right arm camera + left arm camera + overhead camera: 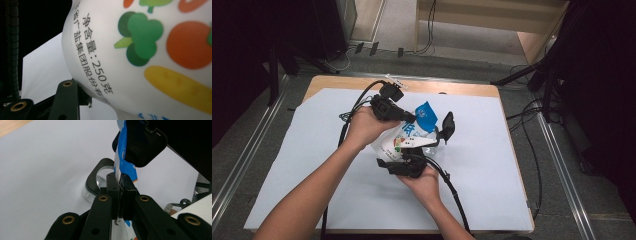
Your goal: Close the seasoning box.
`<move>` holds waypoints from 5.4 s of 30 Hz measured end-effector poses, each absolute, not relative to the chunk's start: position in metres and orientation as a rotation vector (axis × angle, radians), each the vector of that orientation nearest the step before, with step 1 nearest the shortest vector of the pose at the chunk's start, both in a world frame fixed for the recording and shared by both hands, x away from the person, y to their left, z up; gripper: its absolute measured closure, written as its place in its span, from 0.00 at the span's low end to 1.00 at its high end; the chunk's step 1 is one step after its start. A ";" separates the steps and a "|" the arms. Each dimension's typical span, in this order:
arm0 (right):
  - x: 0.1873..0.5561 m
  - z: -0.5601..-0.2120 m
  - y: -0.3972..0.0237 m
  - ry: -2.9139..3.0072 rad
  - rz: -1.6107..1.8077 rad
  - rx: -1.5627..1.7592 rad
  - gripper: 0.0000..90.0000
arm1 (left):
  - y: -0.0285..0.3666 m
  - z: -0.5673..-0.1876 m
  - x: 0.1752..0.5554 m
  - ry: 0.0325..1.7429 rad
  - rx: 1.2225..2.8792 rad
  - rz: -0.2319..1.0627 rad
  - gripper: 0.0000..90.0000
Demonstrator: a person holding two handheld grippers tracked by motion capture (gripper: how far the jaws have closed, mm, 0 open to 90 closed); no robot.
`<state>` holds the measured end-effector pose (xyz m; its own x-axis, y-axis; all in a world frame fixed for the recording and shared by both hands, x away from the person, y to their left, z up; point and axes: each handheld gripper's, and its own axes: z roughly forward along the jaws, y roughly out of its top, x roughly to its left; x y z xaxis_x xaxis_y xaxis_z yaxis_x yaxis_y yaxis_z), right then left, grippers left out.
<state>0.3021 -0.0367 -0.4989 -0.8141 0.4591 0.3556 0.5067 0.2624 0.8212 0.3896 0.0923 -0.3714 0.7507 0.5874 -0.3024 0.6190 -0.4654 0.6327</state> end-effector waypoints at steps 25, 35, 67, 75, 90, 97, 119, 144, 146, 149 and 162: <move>0.309 -0.501 -0.038 -2.354 -1.626 -0.966 0.68 | 0.083 -0.385 0.400 0.938 2.202 -0.065 0.98; 0.310 -0.498 -0.038 -2.332 -1.642 -0.991 0.71 | 0.080 -0.386 0.403 0.961 2.189 -0.075 0.97; 0.307 -0.497 -0.044 -2.218 -1.718 -0.993 0.75 | 0.087 -0.378 0.396 0.936 2.194 -0.139 0.96; 0.308 -0.496 -0.045 -2.205 -1.725 -0.993 0.75 | 0.087 -0.376 0.396 0.953 2.178 -0.146 0.94; 0.308 -0.496 -0.044 -2.224 -1.703 -0.989 0.71 | 0.084 -0.376 0.393 0.947 2.211 -0.133 0.97; 0.308 -0.495 -0.043 -2.230 -1.690 -0.994 0.66 | 0.082 -0.376 0.394 0.959 2.208 -0.134 0.98; 0.309 -0.492 -0.048 -2.124 -1.743 -0.982 0.77 | 0.089 -0.374 0.392 0.924 2.205 -0.186 0.94; 0.311 -0.486 -0.042 -2.188 -1.712 -0.986 0.75 | 0.093 -0.370 0.390 0.960 2.195 -0.124 0.97; 0.310 -0.486 -0.041 -2.191 -1.713 -0.985 0.73 | 0.093 -0.369 0.390 0.964 2.188 -0.123 0.97; 0.310 -0.485 -0.040 -2.195 -1.712 -0.988 0.71 | 0.093 -0.369 0.390 0.967 2.184 -0.120 0.97; 0.311 -0.485 -0.040 -2.204 -1.710 -1.000 0.76 | 0.093 -0.369 0.390 0.966 2.182 -0.115 0.97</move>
<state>0.3112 -0.0395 -0.4853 -0.7580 0.3958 0.5185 0.6006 0.1134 0.7915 0.3901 0.0934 -0.3690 0.7132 0.6057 -0.3528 0.6718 -0.4469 0.5907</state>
